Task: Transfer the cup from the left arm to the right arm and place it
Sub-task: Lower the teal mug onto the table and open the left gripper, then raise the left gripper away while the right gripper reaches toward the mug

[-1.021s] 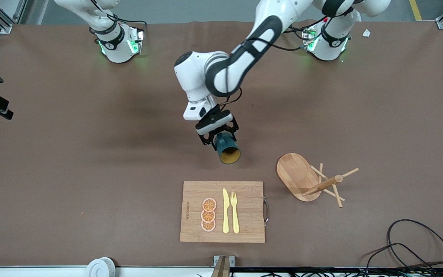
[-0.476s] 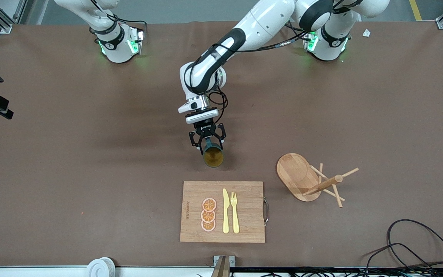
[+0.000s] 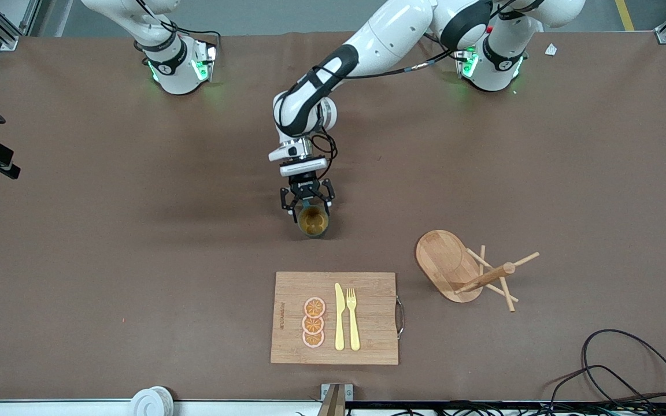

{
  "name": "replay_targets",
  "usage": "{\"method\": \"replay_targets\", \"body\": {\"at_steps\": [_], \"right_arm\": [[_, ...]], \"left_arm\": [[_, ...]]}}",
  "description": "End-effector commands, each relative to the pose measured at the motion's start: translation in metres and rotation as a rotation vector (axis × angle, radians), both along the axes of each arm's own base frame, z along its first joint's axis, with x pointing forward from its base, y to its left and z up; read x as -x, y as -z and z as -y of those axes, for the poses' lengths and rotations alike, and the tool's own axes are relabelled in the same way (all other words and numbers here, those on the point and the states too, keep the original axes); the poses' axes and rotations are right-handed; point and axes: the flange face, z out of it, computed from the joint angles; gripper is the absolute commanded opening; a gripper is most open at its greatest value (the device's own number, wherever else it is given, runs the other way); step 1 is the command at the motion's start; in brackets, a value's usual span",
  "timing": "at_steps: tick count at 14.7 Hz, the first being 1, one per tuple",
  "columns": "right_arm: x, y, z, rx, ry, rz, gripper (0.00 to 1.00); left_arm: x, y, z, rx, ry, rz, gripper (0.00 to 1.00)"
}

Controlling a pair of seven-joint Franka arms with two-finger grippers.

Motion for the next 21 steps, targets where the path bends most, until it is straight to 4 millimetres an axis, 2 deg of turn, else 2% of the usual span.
{"method": "replay_targets", "body": {"at_steps": [1, 2, 4, 6, 8, 9, 10, 11, 12, 13, 16, 18, 20, 21], "right_arm": [[0.003, -0.001, 0.003, -0.003, -0.010, -0.002, 1.00], [0.003, -0.001, 0.003, -0.003, -0.008, -0.002, 1.00], [0.003, -0.002, 0.004, -0.003, -0.005, -0.001, 1.00], [0.004, -0.001, 0.003, -0.005, -0.007, -0.009, 1.00], [0.005, 0.003, -0.002, -0.006, -0.014, -0.031, 1.00], [0.005, 0.005, -0.004, -0.005, -0.014, -0.037, 1.00], [0.003, 0.012, -0.004, -0.007, -0.016, -0.049, 1.00], [-0.007, 0.029, -0.002, -0.010, -0.008, -0.078, 1.00], [-0.015, 0.045, -0.002, -0.013, -0.007, -0.101, 1.00], [-0.022, 0.057, -0.007, -0.019, -0.011, -0.114, 1.00], [-0.045, 0.100, -0.048, -0.014, -0.007, -0.166, 1.00], [-0.054, 0.122, -0.068, -0.038, -0.019, -0.184, 1.00], [-0.065, 0.156, -0.110, -0.115, 0.005, -0.221, 1.00], [-0.072, 0.166, -0.132, -0.144, 0.088, -0.208, 1.00]], "left_arm": [[0.040, -0.020, 0.017, 0.062, -0.051, -0.095, 1.00], [0.052, -0.031, 0.023, 0.083, -0.086, -0.132, 1.00], [0.064, -0.067, 0.033, 0.128, -0.143, -0.181, 1.00], [0.065, -0.126, 0.040, 0.132, -0.135, -0.234, 1.00], [0.057, -0.198, 0.039, 0.157, -0.135, -0.326, 1.00], [0.044, -0.237, 0.032, 0.175, -0.138, -0.362, 1.00], [0.016, -0.276, 0.013, 0.219, -0.176, -0.416, 1.00], [-0.009, -0.312, -0.006, 0.261, -0.200, -0.448, 1.00], [-0.035, -0.343, -0.028, 0.290, -0.216, -0.487, 1.00], [-0.059, -0.361, -0.050, 0.319, -0.241, -0.527, 1.00], [-0.141, -0.404, -0.133, 0.393, -0.337, -0.553, 1.00], [-0.181, -0.423, -0.185, 0.391, -0.326, -0.609, 1.00], [-0.225, -0.442, -0.255, 0.388, -0.320, -0.645, 1.00], [-0.238, -0.445, -0.279, 0.371, -0.297, -0.668, 1.00]]}}
